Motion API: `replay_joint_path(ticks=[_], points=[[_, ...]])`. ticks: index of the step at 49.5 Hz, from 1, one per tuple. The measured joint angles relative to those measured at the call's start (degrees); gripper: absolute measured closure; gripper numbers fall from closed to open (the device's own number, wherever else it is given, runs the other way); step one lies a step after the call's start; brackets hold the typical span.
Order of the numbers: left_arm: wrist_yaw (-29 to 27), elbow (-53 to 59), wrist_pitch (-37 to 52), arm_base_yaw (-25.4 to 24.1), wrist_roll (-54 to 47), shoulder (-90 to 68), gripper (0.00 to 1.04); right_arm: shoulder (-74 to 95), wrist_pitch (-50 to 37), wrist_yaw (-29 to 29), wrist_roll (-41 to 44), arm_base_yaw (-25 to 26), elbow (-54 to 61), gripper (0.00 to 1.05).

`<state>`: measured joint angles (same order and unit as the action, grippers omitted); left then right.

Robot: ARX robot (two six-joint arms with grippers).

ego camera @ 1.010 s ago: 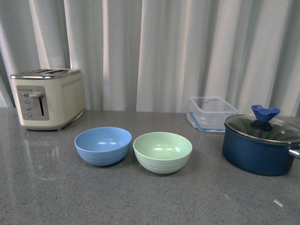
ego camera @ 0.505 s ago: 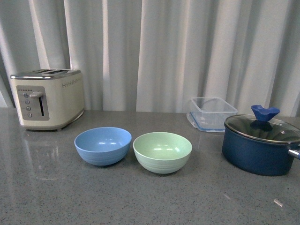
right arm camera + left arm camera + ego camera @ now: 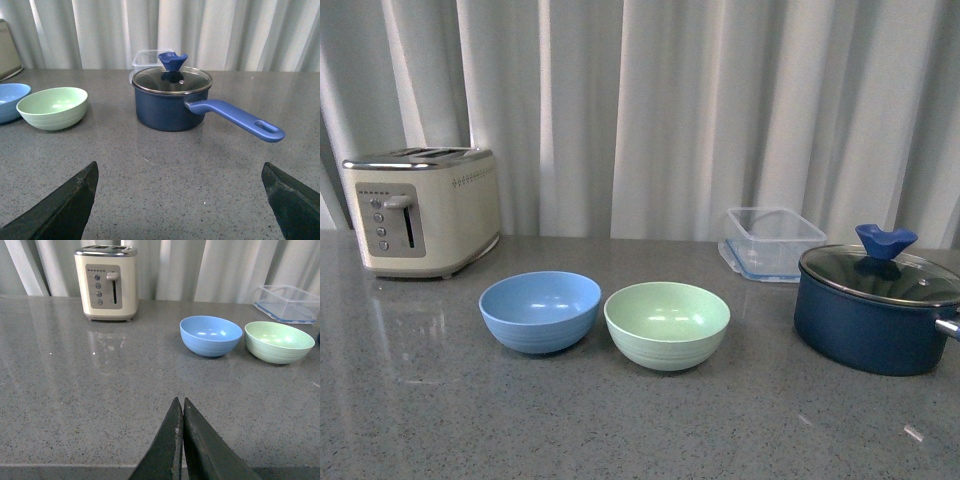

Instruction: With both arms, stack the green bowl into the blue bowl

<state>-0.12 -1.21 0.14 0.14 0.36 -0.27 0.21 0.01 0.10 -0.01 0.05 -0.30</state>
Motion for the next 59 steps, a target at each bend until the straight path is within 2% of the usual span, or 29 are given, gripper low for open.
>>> replay_joint_path(ticks=[5, 13, 14, 16, 17, 20, 25, 34, 40, 49, 59], points=[[0.0, 0.0, -0.1, 0.0, 0.1, 0.0, 1.0, 0.0, 0.0, 0.0, 0.0, 0.0, 0.0, 0.1], [0.0, 0.0, -0.1, 0.0, 0.0, 0.0, 0.75, 0.4, 0.5, 0.0, -0.1, 0.0, -0.2, 0.1], [0.0, 0.0, -0.1, 0.0, 0.0, 0.0, 0.71, 1.4, 2.5, 0.0, -0.7, 0.0, -0.9, 0.1], [0.0, 0.0, -0.1, 0.0, 0.0, 0.0, 0.62, 10.3, 15.6, -0.2, -2.3, -0.2, -7.5, 0.1], [0.0, 0.0, -0.1, 0.0, 0.0, 0.0, 0.59, 14.4, 19.2, -0.5, -2.6, -0.4, -9.8, 0.1], [0.1, 0.0, -0.1, 0.0, 0.0, 0.1, 0.5, 23.8, 23.6, -1.7, -2.6, -1.3, -14.4, 0.1], [0.1, 0.0, -0.1, 0.0, 0.0, 0.0, 0.32, 40.2, 20.5, -1.7, -1.5, -4.4, -22.5, 0.1], [0.1, 0.0, -0.1, 0.0, -0.1, 0.1, 0.06, 56.8, 17.7, -3.5, 0.8, -10.7, -34.9, 0.1], [0.1, 0.0, -0.1, 0.0, -0.1, 0.1, 0.07, 66.5, 17.6, -4.5, 1.3, -16.7, -44.2, 0.1], [0.0, 0.0, -0.1, 0.0, -0.1, 0.1, 0.07, 77.3, 16.9, -5.5, -1.0, -22.9, -54.4, 0.1], [0.1, 0.0, -0.1, 0.0, -0.1, 0.1, 0.07, 90.4, 16.8, -4.3, -7.4, -25.4, -64.8, 0.1]])
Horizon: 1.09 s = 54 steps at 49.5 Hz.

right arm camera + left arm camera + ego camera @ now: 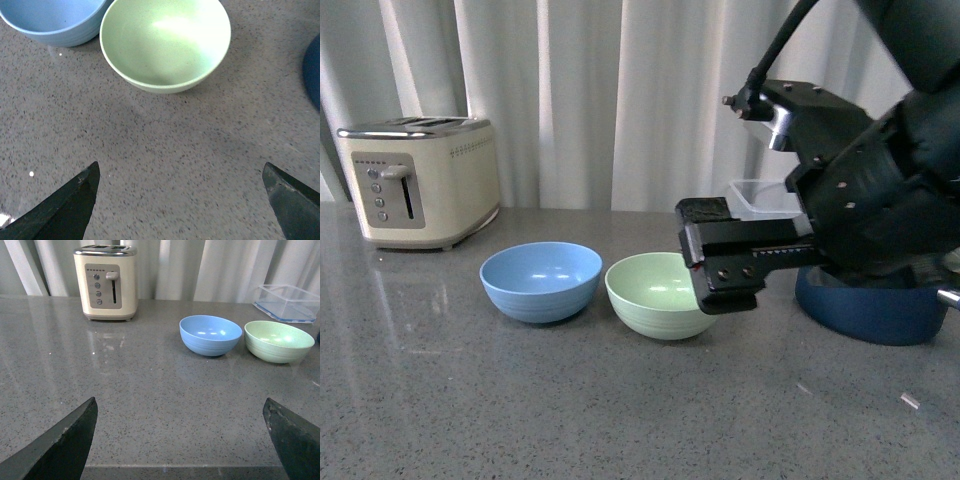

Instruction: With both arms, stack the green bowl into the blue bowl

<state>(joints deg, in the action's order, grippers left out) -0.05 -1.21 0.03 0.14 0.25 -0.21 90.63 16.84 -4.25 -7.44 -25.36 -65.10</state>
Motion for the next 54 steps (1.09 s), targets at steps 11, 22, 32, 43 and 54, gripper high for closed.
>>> replay_joint_path(ticks=[11, 22, 32, 43, 54], points=[[0.0, 0.0, 0.0, 0.0, 0.0, 0.0, 0.07, 13.0, 3.7, 0.9, -3.0, 1.3, -13.4, 0.1], [0.0, 0.0, 0.0, 0.0, 0.0, 0.0, 0.07, 21.7, 6.6, 1.1, -3.8, 3.7, -25.0, 0.1], [0.0, 0.0, 0.0, 0.0, 0.0, 0.0, 0.07, 27.1, 8.1, 1.6, -3.7, 5.9, -32.5, 0.1], [0.0, 0.0, 0.0, 0.0, 0.0, 0.0, 0.07, 29.8, 8.2, 2.4, -3.5, 6.9, -35.0, 0.1], [0.0, 0.0, 0.0, 0.0, 0.0, 0.0, 0.07, 31.6, 7.6, 2.8, -3.2, 7.0, -35.2, 0.1]])
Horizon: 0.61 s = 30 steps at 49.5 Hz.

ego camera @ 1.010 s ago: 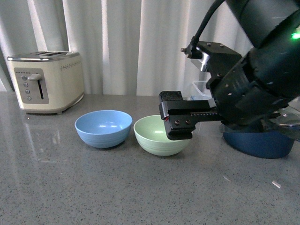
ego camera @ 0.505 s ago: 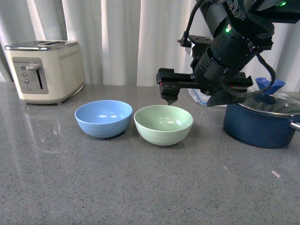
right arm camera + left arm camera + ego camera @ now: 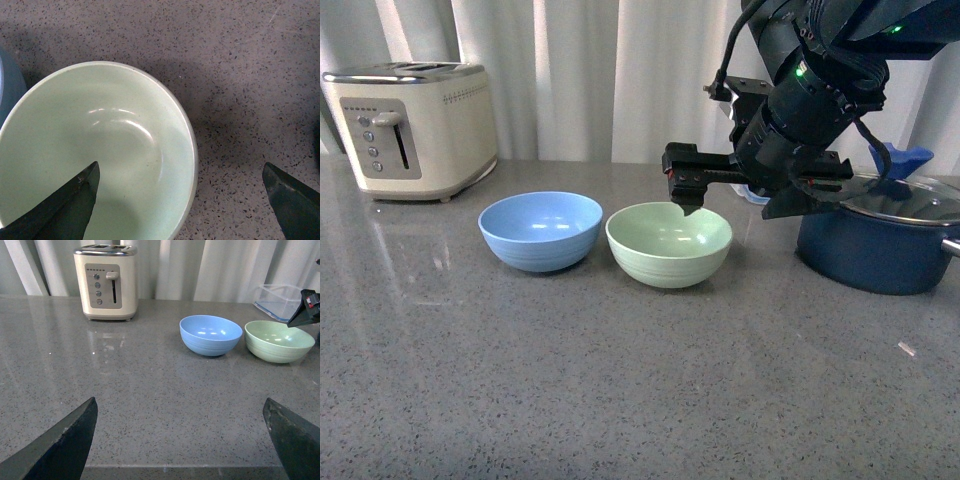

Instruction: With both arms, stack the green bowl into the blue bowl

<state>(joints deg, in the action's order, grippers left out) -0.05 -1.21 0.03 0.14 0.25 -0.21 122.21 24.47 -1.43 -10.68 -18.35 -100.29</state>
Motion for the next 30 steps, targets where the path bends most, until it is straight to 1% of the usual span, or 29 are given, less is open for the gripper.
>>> replay_joint_path(ticks=[26, 28, 30], points=[[0.0, 0.0, 0.0, 0.0, 0.0, 0.0, 0.07, 3.3, -1.9, 1.6, 0.8, 0.2, 1.3, 0.1], [0.0, 0.0, 0.0, 0.0, 0.0, 0.0, 0.07, 3.3, -1.9, 1.9, 0.8, 0.2, 1.6, 0.14], [0.0, 0.0, 0.0, 0.0, 0.0, 0.0, 0.07, 3.3, -2.0, 2.6, 0.8, 0.2, 2.3, 0.22]])
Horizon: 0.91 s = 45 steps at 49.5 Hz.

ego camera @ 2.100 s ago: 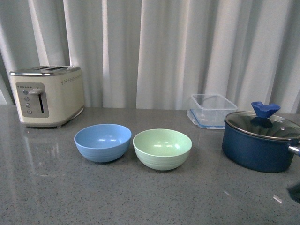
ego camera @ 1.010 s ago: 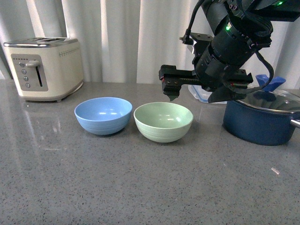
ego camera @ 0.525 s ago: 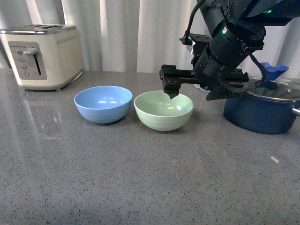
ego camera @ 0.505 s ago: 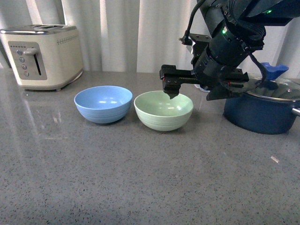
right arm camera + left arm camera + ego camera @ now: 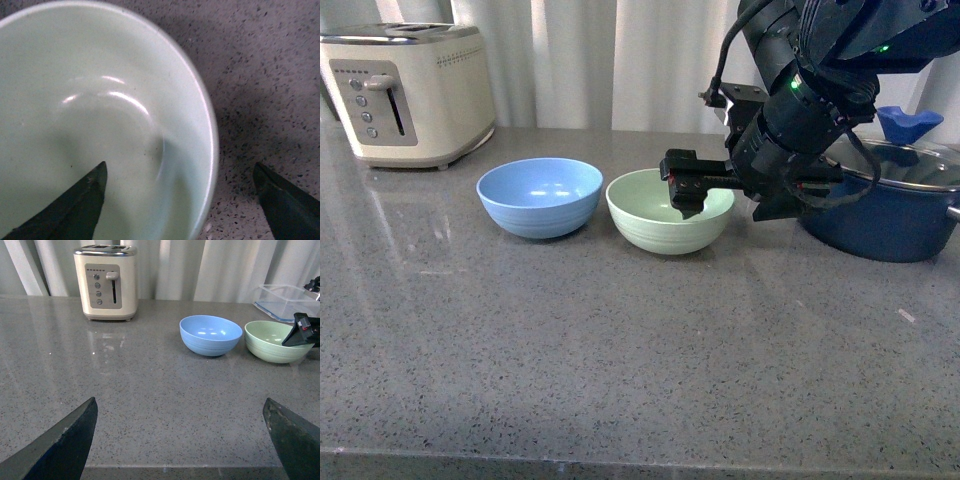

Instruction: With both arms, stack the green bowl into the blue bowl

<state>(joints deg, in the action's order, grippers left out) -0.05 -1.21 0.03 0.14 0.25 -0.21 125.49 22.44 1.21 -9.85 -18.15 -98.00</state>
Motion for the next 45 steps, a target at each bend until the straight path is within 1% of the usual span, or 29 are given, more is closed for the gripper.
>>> replay_joint_path(ticks=[3, 4, 7, 8, 20, 24, 45], points=[[0.0, 0.0, 0.0, 0.0, 0.0, 0.0, 0.07, 0.0, -0.5, 0.5, -0.2, 0.0, 0.9, 0.33], [0.0, 0.0, 0.0, 0.0, 0.0, 0.0, 0.07, 0.0, -0.8, 0.9, -0.4, 0.0, 1.4, 0.38], [0.0, 0.0, 0.0, 0.0, 0.0, 0.0, 0.07, 0.0, -2.0, 1.5, -0.8, -0.1, 2.6, 0.49], [0.0, 0.0, 0.0, 0.0, 0.0, 0.0, 0.07, 0.0, -2.8, 1.6, -1.0, -0.1, 3.3, 0.54], [0.0, 0.0, 0.0, 0.0, 0.0, 0.0, 0.07, -4.6, -7.5, 2.7, -1.4, 0.0, 10.3, 0.98], [0.0, 0.0, 0.0, 0.0, 0.0, 0.0, 0.07, -6.1, -8.2, 3.0, -1.3, 0.1, 10.9, 1.03], [0.0, 0.0, 0.0, 0.0, 0.0, 0.0, 0.07, -8.4, -6.4, 3.7, -1.1, 1.4, 11.5, 1.03]])
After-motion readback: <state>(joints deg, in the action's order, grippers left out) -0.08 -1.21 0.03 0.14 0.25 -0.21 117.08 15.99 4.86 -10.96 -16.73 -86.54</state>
